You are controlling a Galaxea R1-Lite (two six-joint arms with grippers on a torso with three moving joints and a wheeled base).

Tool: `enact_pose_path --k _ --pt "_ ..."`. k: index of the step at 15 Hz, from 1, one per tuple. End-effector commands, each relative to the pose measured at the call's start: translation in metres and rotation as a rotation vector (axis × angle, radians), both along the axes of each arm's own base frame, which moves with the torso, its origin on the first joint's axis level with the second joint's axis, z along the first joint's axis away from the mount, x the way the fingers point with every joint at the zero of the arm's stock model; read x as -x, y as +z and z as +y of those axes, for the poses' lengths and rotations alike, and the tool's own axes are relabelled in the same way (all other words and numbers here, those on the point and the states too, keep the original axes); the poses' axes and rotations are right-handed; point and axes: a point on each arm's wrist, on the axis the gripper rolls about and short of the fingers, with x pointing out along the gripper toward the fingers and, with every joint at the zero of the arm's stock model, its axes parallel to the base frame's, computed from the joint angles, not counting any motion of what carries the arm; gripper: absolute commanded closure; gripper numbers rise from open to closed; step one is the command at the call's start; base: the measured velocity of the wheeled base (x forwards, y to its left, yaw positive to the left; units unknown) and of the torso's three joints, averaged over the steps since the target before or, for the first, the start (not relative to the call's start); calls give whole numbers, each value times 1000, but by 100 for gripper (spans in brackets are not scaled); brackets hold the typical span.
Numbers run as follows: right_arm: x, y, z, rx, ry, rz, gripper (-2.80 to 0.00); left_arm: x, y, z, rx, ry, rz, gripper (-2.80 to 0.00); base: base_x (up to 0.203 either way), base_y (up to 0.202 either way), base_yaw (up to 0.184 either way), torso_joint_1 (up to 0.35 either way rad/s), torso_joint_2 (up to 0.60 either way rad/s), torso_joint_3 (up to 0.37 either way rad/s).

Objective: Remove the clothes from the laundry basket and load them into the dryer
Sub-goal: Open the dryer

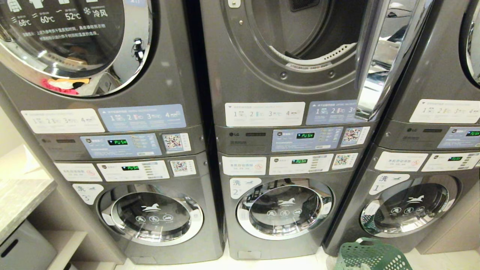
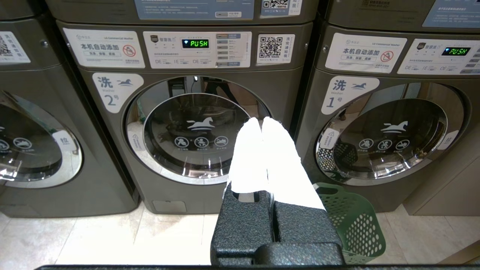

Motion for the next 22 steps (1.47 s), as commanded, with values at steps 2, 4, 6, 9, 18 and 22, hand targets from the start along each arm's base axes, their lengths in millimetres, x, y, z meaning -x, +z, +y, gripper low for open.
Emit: enact_pose_path --k 2,4,6,9,18,22 --pt "0 0 0 -1 -1 1 0 0 0 0 -12 -3 2 0 0 0 0 0 0 0" --pt "0 0 0 -1 -1 0 0 0 -1 0 -34 -6 5 0 0 0 0 0 0 0" --pt "0 0 0 -2 1 -1 0 0 0 0 -49 -10 5 0 0 0 0 0 0 0" --pt "0 0 0 -13 -2 1 0 0 0 -1 -93 -36 2 0 0 0 0 0 0 0" --pt "0 0 0 -8 -1 2 0 0 0 -1 -88 -33 2 0 0 -46 0 2 2 1" --pt "0 0 0 -10 -1 0 0 0 0 -1 -84 -33 3 0 0 -194 1 1 0 2"
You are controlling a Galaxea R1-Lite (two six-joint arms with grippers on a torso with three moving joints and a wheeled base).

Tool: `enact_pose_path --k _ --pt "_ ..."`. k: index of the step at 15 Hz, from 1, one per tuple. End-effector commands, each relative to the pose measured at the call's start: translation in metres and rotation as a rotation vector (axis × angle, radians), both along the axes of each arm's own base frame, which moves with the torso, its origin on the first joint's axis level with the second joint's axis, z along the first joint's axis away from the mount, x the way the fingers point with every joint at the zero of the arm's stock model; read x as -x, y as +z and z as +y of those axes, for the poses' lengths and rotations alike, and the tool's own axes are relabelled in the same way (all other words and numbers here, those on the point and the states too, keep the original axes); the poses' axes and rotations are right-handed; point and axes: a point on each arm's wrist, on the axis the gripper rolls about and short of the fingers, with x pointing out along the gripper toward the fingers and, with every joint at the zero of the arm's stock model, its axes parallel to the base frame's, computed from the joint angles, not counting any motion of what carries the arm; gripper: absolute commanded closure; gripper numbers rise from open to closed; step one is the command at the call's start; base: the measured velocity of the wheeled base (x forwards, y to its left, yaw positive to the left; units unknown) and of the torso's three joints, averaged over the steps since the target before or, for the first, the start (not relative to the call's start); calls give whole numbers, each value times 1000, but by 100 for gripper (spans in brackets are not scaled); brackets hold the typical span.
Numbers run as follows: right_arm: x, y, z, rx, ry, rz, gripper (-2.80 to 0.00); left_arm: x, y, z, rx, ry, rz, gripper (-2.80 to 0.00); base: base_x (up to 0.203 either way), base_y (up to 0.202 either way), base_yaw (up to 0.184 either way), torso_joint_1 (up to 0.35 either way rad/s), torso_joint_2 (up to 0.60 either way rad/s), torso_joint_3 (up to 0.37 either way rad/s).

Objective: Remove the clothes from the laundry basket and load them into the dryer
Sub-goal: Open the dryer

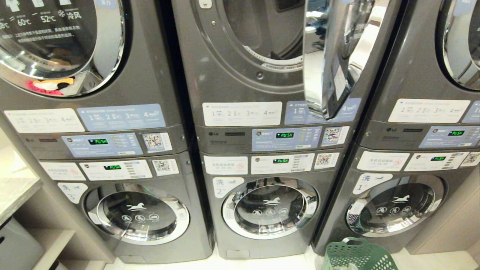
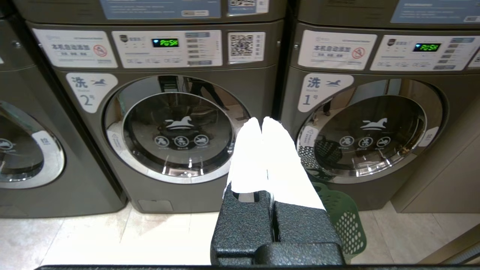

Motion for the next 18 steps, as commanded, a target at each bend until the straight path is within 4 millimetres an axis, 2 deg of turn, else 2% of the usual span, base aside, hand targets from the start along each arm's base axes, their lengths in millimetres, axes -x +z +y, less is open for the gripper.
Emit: enact_pose_path --k 1,18 --pt "0 0 0 0 1 1 0 0 0 0 0 1 4 0 0 -198 0 1 4 2" --pt "0 0 0 2 -2 2 0 0 -1 0 12 7 3 0 0 -195 1 3 1 4"
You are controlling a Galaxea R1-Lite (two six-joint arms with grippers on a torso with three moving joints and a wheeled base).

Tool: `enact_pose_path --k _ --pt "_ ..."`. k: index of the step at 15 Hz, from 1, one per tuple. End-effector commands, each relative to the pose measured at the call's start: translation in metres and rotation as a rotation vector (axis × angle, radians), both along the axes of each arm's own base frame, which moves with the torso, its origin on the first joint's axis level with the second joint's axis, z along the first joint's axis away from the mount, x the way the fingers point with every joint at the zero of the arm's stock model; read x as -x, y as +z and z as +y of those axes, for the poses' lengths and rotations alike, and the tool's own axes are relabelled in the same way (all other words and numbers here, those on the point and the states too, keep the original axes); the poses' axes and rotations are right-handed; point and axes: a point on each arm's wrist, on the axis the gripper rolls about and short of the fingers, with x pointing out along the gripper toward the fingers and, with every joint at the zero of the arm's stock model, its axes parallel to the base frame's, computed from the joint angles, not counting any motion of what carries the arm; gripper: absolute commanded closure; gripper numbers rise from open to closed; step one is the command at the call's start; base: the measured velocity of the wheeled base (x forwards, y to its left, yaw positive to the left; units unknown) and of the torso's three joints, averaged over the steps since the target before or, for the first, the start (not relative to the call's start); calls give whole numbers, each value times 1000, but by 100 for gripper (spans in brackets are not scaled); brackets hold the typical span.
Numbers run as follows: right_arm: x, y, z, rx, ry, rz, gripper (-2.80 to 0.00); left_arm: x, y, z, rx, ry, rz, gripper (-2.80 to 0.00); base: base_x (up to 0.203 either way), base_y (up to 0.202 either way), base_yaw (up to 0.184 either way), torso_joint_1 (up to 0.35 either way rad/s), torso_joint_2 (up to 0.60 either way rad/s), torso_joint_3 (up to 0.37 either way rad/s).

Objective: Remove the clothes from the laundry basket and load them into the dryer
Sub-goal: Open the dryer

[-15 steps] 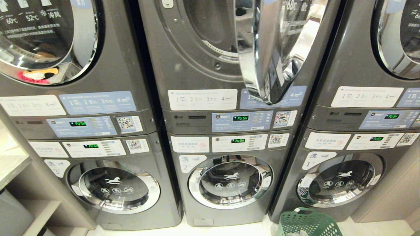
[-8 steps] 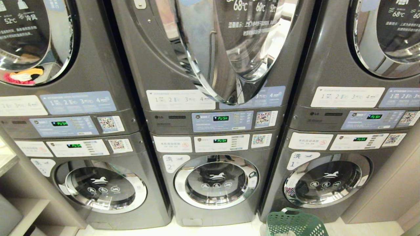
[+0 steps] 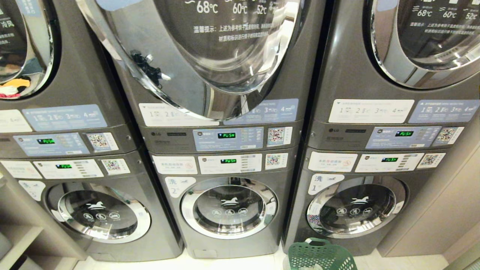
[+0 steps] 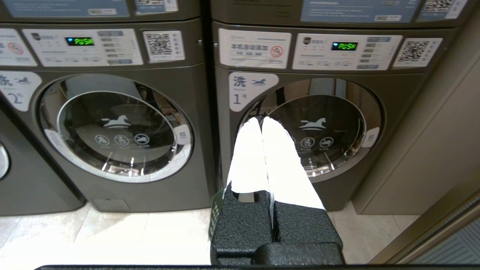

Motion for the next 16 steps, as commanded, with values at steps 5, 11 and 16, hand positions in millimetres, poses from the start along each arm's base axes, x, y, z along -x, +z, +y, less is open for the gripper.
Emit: enact_pose_path --k 5,11,16 --pt "0 0 0 1 0 2 0 0 0 0 0 0 2 0 0 -197 2 3 1 4" --pt "0 0 0 5 0 0 0 0 0 0 1 -3 4 0 0 -120 -1 1 2 3" --pt "0 0 0 3 1 0 0 10 52 0 -7 -10 -80 0 0 0 0 0 0 0"
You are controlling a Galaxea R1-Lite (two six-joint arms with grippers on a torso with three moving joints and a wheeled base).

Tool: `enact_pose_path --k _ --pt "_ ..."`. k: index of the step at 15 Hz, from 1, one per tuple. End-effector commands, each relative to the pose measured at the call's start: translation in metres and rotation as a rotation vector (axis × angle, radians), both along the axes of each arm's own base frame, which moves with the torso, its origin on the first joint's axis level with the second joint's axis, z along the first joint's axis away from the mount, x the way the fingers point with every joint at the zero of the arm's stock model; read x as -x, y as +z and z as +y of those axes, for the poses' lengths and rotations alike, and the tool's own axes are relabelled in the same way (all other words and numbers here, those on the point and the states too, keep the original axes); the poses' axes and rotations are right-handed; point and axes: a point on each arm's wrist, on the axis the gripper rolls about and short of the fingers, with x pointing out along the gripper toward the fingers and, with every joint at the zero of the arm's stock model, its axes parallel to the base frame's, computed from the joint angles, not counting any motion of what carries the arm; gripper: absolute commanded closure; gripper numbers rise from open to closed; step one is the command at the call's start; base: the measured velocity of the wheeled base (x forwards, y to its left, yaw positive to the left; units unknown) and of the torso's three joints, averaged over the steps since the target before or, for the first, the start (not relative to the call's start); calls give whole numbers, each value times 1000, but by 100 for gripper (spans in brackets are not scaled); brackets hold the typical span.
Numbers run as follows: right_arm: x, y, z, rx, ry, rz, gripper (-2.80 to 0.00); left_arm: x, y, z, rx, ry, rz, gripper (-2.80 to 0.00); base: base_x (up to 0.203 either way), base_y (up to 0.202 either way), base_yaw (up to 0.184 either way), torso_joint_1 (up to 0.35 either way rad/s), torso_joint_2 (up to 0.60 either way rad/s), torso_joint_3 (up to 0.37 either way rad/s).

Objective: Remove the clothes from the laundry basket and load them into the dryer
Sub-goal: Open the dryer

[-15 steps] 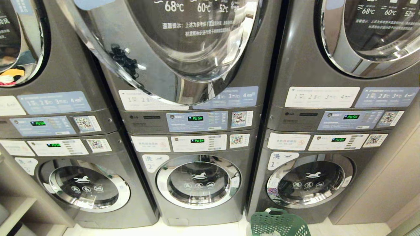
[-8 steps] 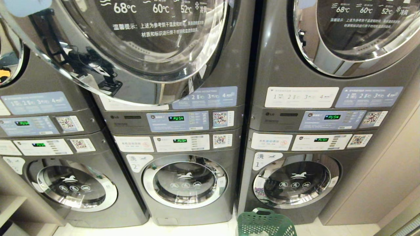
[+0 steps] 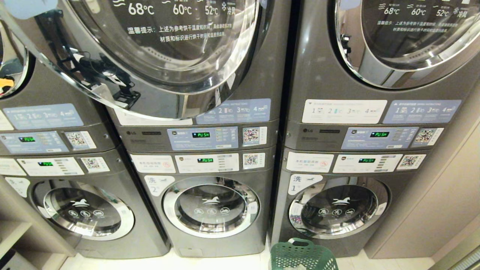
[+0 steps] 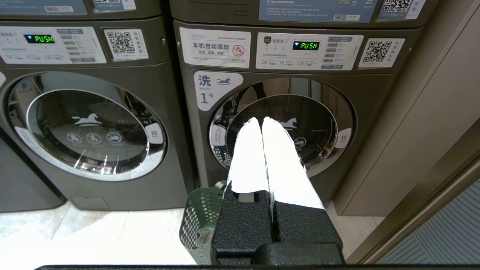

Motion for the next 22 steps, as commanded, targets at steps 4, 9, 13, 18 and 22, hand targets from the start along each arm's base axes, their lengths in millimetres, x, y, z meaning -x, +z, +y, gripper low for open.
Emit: enact_pose_path --k 4,9,13,18,22 --pt "0 0 0 0 0 0 0 -48 129 0 59 -39 47 0 0 0 0 0 0 0" --pt "0 0 0 -3 0 0 0 -171 235 -2 167 -88 -8 0 0 0 0 0 0 0" --pt "0 0 0 -3 1 0 0 -215 255 -3 204 -178 -122 0 0 0 0 0 0 0" --pt "0 0 0 -4 1 0 0 -217 264 -16 162 -425 -211 0 0 0 0 0 0 0" --pt "0 0 0 -7 0 0 0 -192 266 -39 170 -591 -228 0 0 0 0 0 0 0"
